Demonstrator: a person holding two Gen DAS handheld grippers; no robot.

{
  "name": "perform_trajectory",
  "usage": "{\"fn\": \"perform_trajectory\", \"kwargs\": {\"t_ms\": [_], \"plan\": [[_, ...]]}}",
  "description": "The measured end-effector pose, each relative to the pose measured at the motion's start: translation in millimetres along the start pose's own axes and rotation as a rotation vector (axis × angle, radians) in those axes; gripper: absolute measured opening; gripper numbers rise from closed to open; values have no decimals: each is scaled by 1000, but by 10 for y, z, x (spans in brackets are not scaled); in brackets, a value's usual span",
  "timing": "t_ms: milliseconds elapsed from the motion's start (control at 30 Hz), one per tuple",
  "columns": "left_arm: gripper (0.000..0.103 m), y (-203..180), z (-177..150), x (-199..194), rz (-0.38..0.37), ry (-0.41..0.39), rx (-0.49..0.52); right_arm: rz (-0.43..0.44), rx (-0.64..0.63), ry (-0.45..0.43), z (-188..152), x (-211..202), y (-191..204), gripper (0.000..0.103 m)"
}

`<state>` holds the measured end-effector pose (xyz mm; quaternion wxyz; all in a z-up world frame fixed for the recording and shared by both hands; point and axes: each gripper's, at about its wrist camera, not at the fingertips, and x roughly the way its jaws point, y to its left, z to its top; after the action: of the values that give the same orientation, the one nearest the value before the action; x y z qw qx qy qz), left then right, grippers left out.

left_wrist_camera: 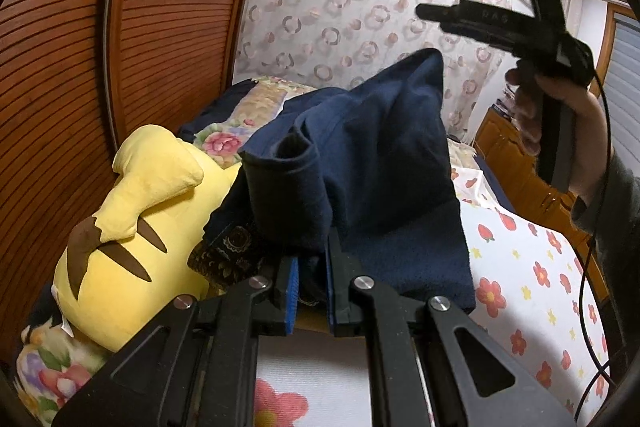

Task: Fold small clothes
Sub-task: 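Carry the folded shirt with both grippers onto the stack of folded clothes, then open both grippers and release the shirt on the clothes stack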

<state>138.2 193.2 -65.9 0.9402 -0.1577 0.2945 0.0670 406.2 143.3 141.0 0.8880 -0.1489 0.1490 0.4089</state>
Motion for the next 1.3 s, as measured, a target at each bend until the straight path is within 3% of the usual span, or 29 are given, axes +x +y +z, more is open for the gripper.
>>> {"fn": "perform_trajectory", "kwargs": {"t_ms": [100, 233, 333, 500, 600, 667, 700, 767, 967, 1133, 1300], "plan": [[10, 3, -3, -2, -2, 0, -1, -34, 11, -26, -2, -51, -60, 59], [10, 18, -5, 2, -8, 0, -7, 69, 24, 74, -227, 21, 54, 59], [10, 27, -8, 4, -11, -1, -7, 159, 0, 122, -449, 35, 152, 52], [14, 11, -5, -4, 8, -1, 17, 174, 22, 190, -639, 343, 220, 52], [26, -39, 7, -49, 22, -7, 40, 169, 66, 275, -722, 832, 158, 52], [48, -65, 16, -116, 14, -21, 49, 157, 73, 295, -782, 975, 172, 52], [50, -75, 23, -150, 5, -26, 54, 146, 75, 272, -770, 949, 177, 52], [71, -131, 36, -238, -3, -37, 78, 144, 111, 261, -722, 878, 174, 52], [81, -307, 40, -510, -15, -83, 129, 73, 127, 196, -783, 60, 240, 52], [81, -572, -17, -665, -16, -91, 185, 1, 173, 122, -1068, -890, 382, 52], [81, -847, -99, -813, -46, -104, 227, -78, 229, 82, -1422, -1697, 522, 60]]}}
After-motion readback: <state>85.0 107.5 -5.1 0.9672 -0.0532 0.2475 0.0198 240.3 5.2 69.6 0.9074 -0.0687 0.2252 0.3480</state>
